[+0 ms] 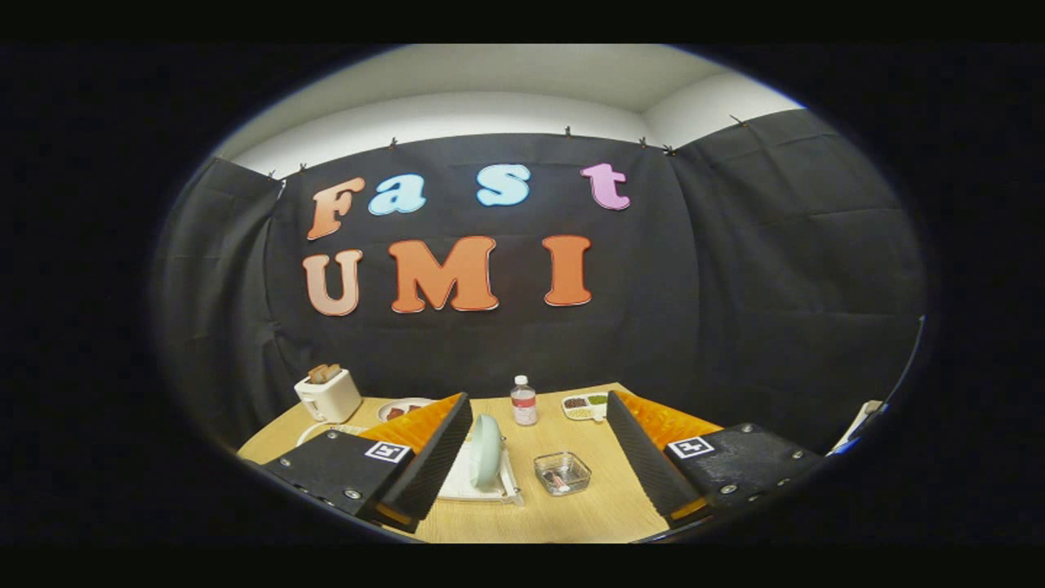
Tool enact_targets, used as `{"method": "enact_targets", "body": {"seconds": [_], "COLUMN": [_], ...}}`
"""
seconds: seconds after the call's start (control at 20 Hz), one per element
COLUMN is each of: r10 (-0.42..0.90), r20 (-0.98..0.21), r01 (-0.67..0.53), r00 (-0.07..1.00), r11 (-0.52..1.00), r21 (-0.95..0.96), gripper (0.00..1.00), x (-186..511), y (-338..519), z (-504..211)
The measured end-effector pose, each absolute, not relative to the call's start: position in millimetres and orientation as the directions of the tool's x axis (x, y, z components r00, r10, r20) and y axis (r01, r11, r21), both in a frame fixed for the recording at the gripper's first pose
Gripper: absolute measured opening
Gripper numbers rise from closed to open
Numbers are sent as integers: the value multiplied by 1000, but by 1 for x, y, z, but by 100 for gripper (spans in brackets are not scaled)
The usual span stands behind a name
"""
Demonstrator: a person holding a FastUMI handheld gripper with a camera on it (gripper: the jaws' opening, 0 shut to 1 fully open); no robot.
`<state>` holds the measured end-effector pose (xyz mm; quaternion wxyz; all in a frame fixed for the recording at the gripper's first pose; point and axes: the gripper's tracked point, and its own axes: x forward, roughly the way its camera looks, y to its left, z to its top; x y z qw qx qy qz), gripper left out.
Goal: Take the plate from the dish rack, then take the spoon from the basket and place it into the plate.
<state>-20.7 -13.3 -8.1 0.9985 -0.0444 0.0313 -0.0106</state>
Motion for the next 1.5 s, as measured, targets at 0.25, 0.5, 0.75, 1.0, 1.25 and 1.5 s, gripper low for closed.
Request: {"method": "enact_targets", "body": {"seconds": [0.25, 0.5, 0.75, 1.0, 1.25, 1.5], "r10": [-30, -14, -10, -53, -86, -81], "r20": [-100, -199, -335, -442, -546, -621], "r01": [19, -15, -48, -60, -53, -71], "r00": [995, 980, 942, 895, 834, 780], "r11": [994, 989, 985, 970, 971, 974], "r21": [-110, -145, -166, -237, -234, -216], "gripper": [98, 99, 99, 99, 99, 82], "x": [-6, 20, 60, 104, 127, 130], "y": [-2, 16, 31, 33, 30, 39], "z": [-22, -53, -95, -137, -177, -208]}}
